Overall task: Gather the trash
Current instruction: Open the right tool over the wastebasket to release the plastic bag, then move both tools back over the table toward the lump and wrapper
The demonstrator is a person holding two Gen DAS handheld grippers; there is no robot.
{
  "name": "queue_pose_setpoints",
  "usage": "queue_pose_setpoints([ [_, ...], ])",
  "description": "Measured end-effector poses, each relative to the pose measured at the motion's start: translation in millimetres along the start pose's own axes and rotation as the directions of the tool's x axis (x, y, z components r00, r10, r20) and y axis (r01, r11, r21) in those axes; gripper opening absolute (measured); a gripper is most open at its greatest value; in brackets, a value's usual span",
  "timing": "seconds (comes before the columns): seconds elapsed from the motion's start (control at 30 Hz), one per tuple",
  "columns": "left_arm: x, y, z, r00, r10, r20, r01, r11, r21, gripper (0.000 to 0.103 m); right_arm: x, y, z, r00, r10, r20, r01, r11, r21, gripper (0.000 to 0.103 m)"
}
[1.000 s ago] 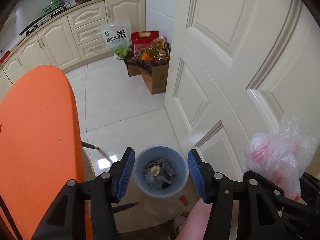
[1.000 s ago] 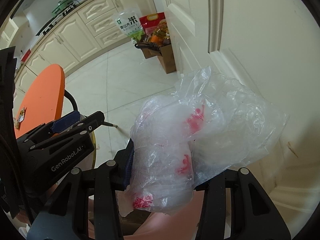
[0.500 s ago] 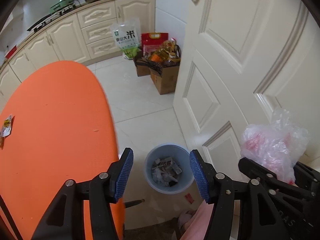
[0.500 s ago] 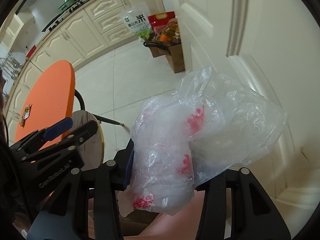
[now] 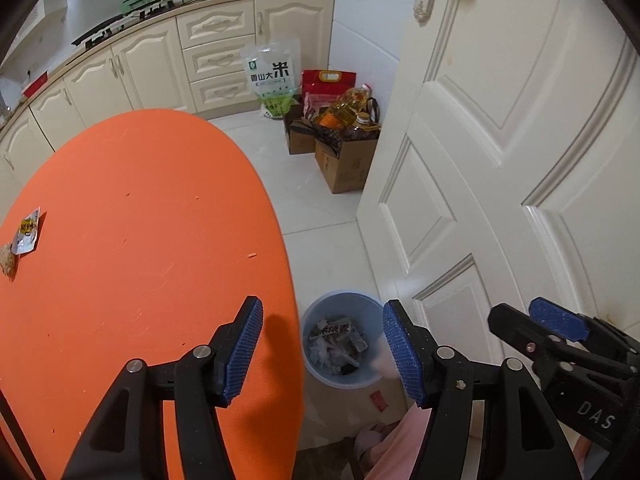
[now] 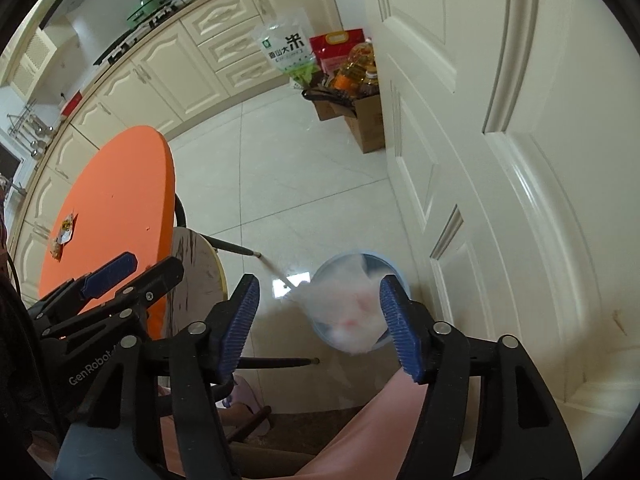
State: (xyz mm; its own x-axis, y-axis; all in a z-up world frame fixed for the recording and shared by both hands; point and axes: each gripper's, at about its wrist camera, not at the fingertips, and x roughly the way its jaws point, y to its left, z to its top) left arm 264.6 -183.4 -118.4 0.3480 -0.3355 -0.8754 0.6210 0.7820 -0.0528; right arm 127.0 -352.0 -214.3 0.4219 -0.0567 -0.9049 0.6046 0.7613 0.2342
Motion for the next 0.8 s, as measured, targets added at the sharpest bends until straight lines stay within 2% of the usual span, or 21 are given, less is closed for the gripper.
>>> queue_pose_setpoints([
  [0.37,-15.2,3.7,-4.8,1.0,0.0,0.018,0.0,1.0,0.002,0.059,-10.4,7.7,-2.1,1.0,-0.012,-0.001,0.012,1.0,-0.022,0.06],
  [0.73,-59.0,20.7,-32.9,0.996,0.008,0.084,-0.006,1.0,-0.027,0.059,-42.0,39.9,-16.7,0.999,-0.002,0.052,0.007,0.996,-0.088,0.061],
  [0.8,-69.2,25.7,-41.3,0.996,0.013,0.093,-0.009,0.999,-0.04,0.059,-48.0,49.4,-21.3,0.998,0.002,0.063,0.005,0.994,-0.108,0.064],
])
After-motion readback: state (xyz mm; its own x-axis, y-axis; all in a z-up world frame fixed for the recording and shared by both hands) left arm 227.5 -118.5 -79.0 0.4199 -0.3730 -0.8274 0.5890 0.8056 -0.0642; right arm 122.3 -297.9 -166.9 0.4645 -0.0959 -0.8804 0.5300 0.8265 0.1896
